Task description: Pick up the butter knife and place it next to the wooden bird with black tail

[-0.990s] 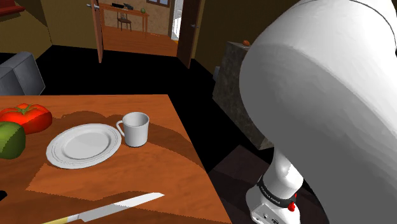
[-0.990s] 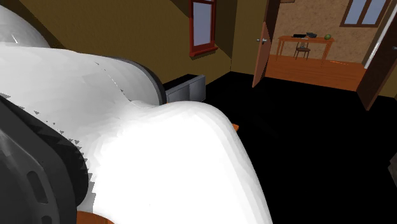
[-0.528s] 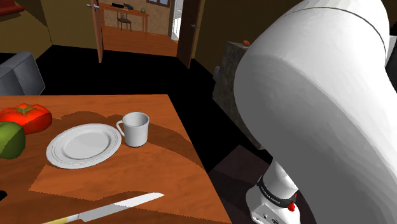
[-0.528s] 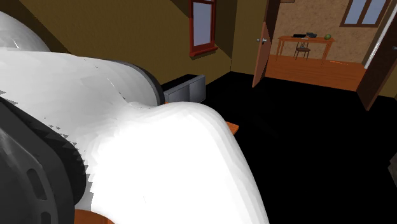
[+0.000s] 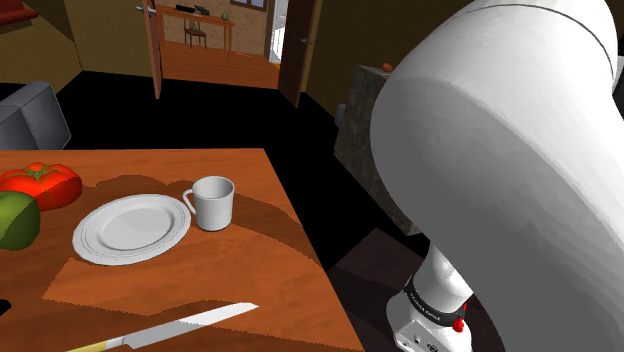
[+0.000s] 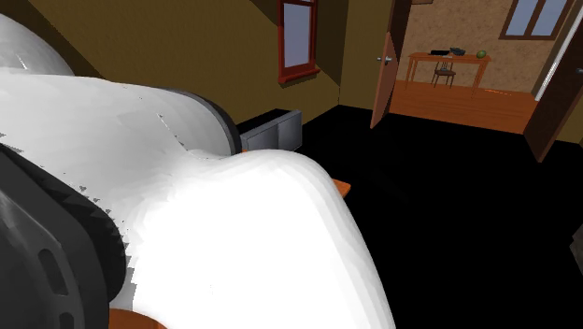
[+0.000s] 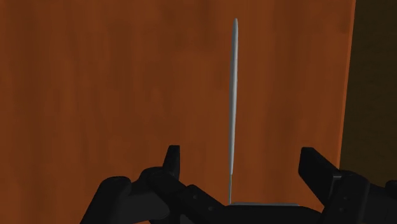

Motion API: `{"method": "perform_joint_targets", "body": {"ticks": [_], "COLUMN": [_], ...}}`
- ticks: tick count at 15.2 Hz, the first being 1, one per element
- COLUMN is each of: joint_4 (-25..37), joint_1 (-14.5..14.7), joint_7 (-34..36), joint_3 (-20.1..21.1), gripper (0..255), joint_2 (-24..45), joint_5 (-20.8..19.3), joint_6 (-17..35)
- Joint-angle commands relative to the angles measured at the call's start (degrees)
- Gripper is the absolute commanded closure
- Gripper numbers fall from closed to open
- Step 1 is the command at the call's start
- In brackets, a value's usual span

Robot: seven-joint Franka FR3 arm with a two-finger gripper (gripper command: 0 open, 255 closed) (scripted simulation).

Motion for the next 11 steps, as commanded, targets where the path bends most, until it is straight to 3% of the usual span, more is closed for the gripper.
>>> {"method": "perform_joint_targets", "body": {"ticks": [1,3,11], "joint_4": [2.18,5.26,5.26], "joint_1": [0.05,0.33,0.33], "joint_7": [-0.38,-0.68,-0.67], "joint_3": [0.23,0.44,0.43], "gripper": [0,0,0], "joint_2": [-0.54,-0.85,-0.85], "joint_5": [0.44,0.79,0.79], "joint_6": [-2.62,-5.91,-5.9]}}
